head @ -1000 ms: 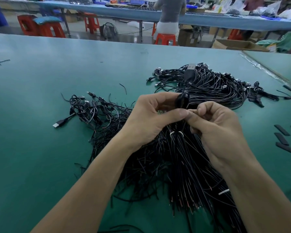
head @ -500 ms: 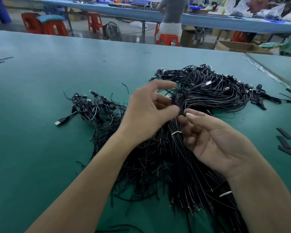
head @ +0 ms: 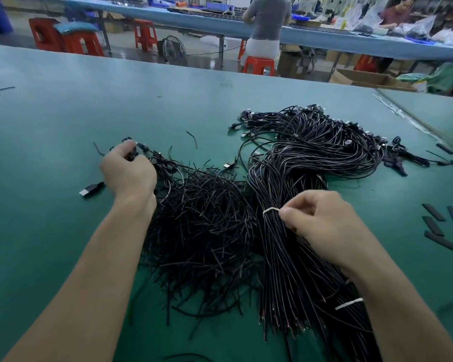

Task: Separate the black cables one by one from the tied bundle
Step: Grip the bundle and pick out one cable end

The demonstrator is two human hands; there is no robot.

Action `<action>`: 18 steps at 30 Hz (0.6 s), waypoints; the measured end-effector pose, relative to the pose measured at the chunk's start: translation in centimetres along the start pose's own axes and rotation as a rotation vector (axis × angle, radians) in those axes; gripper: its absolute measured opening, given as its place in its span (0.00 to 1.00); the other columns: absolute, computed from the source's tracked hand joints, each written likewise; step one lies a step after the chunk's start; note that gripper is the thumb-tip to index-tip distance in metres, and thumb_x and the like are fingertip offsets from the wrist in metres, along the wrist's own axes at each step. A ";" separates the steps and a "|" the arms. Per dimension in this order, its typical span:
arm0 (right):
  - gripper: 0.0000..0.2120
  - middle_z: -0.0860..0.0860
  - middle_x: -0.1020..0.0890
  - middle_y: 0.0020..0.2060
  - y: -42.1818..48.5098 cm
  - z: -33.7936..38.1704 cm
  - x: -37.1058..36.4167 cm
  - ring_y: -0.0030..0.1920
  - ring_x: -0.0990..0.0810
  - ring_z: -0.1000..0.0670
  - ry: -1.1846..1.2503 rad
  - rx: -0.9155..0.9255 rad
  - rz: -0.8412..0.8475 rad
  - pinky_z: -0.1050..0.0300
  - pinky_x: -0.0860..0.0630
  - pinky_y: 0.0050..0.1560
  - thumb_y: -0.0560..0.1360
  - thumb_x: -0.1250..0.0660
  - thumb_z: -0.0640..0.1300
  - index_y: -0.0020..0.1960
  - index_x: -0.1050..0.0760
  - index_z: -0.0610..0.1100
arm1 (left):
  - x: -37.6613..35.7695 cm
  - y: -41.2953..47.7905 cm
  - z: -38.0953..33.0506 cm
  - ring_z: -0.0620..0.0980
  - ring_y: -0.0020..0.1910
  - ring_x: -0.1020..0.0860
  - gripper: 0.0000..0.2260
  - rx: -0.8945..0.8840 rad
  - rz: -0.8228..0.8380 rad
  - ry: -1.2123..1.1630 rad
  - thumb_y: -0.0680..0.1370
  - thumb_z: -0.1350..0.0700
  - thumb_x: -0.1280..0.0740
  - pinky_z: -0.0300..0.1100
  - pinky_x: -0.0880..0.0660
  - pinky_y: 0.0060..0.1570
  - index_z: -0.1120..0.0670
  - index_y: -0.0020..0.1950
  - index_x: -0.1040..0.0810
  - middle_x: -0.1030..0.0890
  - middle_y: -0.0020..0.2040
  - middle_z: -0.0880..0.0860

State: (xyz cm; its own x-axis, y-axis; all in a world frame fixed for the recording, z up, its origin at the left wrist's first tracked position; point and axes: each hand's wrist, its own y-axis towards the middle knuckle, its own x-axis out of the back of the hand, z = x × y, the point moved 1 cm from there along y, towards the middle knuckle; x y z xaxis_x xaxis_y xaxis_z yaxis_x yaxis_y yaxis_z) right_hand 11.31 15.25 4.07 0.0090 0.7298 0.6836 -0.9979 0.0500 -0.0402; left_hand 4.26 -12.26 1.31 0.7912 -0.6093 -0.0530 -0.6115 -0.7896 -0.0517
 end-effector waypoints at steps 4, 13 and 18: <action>0.11 0.55 0.20 0.40 -0.6 -0.2 -1.5 0.42 0.21 0.54 -0.258 -0.015 0.025 0.56 0.22 0.43 0.70 0.26 0.58 0.42 0.24 0.53 | -0.1 -0.7 0.3 0.51 0.40 0.34 0.09 -0.047 0.075 0.230 0.75 0.72 0.41 0.31 0.38 0.31 0.65 0.48 0.23 0.25 0.40 0.61; 0.10 0.51 0.21 0.45 -0.7 -0.1 -2.8 0.48 0.22 0.47 -0.288 0.010 -0.088 0.50 0.23 0.49 0.75 0.31 0.57 0.46 0.24 0.51 | -1.7 -6.2 -2.3 0.49 0.62 0.26 0.10 -0.614 0.369 0.618 0.78 0.57 0.29 0.39 0.33 0.64 0.48 0.58 0.17 0.22 0.63 0.51; 0.11 0.49 0.22 0.46 -0.8 0.1 -3.0 0.49 0.22 0.42 -0.322 0.021 -0.135 0.51 0.26 0.47 0.78 0.34 0.55 0.49 0.23 0.48 | -2.7 -10.0 -1.8 0.44 0.43 0.22 0.02 -0.724 0.807 0.767 0.74 0.50 0.27 0.45 0.23 0.51 0.46 0.45 0.15 0.21 0.41 0.41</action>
State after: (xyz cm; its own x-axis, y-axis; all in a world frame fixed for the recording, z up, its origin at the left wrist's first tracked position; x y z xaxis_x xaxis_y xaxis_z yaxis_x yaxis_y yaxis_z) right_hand 12.10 12.93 2.10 0.1239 0.4645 0.8769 -0.9903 0.1146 0.0792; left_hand 8.27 -2.91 3.77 0.1628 -0.6203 0.7673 -0.9550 0.0963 0.2804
